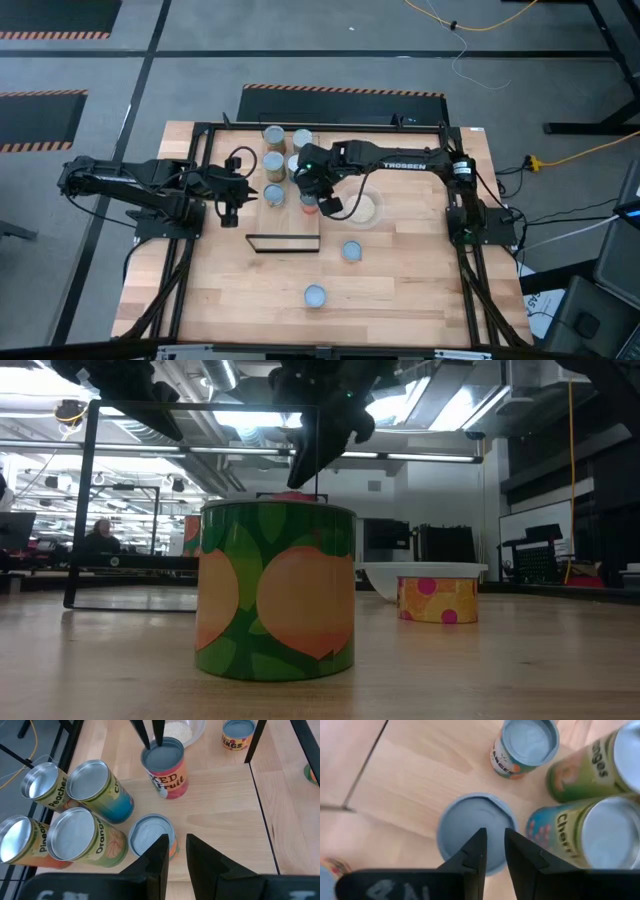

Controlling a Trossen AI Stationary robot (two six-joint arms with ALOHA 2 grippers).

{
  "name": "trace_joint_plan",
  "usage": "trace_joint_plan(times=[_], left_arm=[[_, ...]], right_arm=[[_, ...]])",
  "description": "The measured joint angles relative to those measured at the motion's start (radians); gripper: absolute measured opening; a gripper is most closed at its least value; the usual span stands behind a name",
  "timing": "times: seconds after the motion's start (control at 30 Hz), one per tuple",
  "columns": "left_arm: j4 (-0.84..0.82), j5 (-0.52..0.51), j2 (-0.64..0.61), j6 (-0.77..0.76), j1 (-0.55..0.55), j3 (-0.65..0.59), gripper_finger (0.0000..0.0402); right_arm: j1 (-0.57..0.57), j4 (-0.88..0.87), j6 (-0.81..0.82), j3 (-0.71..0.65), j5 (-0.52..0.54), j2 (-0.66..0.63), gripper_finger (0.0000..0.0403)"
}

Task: Pick and place cans onto a shelf
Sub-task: Put the small canned mixed fruit can on the shelf

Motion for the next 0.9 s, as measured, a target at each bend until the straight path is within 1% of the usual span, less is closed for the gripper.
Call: trace_joint_plan(times=[0.27,0.4,0.57,0.7,0.9], left_arm=[[0.0,0.001,0.0,0.0,0.0,0.0,0.0058],[0.0,0.001,0.0,0.0,0.0,0.0,0.0058],[0.0,0.001,0.0,0.0,0.0,0.0,0.0058],[0.0,0.001,0.0,0.0,0.0,0.0,0.0058],[0.0,0.001,0.0,0.0,0.0,0.0,0.0058]], right_arm=[[0.002,-0.023,0.39,0.0,0.002,0.0,0.0071],[-0.017,-0.04,0.525,0.0,0.002,0.0,0.0071],[-0.039,-0.11,0.634,0.0,0.001,0.0,0.0071],[-0.05,-0.14,0.686,0.0,-0.005,0.0,0.0071],[-0.05,-0.139,0.687,0.0,-0.027,0.0,0.0071]])
